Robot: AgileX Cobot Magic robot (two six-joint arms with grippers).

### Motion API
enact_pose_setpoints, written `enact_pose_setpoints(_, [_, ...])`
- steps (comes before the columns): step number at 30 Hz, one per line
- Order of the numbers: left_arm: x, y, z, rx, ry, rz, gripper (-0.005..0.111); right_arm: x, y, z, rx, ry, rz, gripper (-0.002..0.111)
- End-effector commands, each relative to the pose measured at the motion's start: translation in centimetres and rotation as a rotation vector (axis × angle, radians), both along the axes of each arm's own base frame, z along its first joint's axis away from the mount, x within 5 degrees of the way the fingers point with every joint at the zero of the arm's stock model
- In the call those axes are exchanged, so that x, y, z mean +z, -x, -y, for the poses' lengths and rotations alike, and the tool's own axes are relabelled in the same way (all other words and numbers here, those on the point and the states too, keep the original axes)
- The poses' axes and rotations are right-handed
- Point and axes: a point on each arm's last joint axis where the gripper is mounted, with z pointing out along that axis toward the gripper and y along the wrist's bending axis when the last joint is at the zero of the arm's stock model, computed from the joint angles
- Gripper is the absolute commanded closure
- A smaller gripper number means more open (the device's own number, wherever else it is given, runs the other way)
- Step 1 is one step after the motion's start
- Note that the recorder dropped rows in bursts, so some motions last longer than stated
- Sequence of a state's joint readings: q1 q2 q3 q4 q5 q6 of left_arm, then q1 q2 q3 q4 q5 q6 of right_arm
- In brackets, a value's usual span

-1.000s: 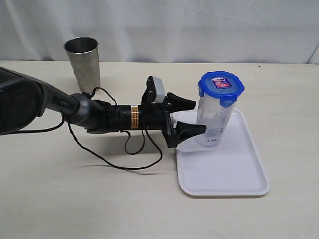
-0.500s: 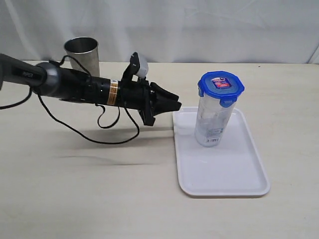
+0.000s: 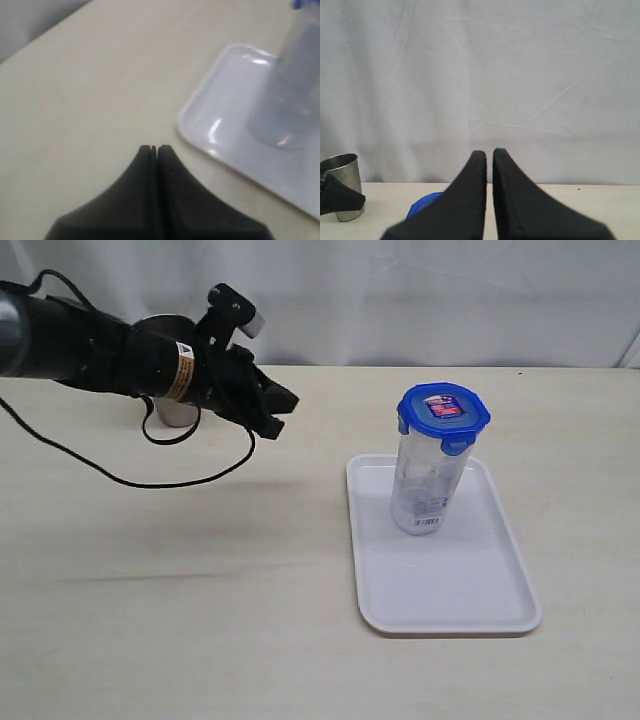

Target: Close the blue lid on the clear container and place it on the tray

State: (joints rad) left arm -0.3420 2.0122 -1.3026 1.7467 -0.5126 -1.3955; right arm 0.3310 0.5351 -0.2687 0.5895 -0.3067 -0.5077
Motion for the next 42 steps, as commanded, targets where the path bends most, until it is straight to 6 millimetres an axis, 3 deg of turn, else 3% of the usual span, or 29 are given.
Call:
enact_pose_setpoints(1, [2.3,2.1,-2.6,0.314,-0.170,0.138,0.107,-0.1,0.0,0.1,-0.003,0.001,-0.005,0.104])
enact_pose_setpoints(4, [4.2,4.0,-4.5,0.437,-0.223,0.210,0.107,-0.1,0.0,0.1,0.002,-0.055,-0.014,0.104])
enact_pose_setpoints(9, [6.8,8.4,-6.6,0.460,-0.218,0.267,0.107,-0.1,0.0,0.1,0.009,-0.151,-0.029,0.104])
enact_pose_setpoints(16, [10.0,15.7,-9.1,0.483,-0.044,0.293,0.107,-0.1,0.0,0.1,0.009,-0.151,-0.029,0.104])
enact_pose_setpoints(28, [11.7,27.1,-12.5,0.439,0.298,0.393,0.107,-0.1,0.0,0.1,0.009,-0.151,-0.029,0.104])
enact_pose_setpoints(36, [13.7,32.1,-12.5,0.217,0.455,0.519,0.107,-0.1,0.0,0.1,0.009,-0.151,-0.029,0.104])
enact_pose_setpoints(42, [14.1,34.3,-12.0,0.052,0.510,0.544,0.107,-0.1,0.0,0.1,0.009,-0.151,-0.029,0.104])
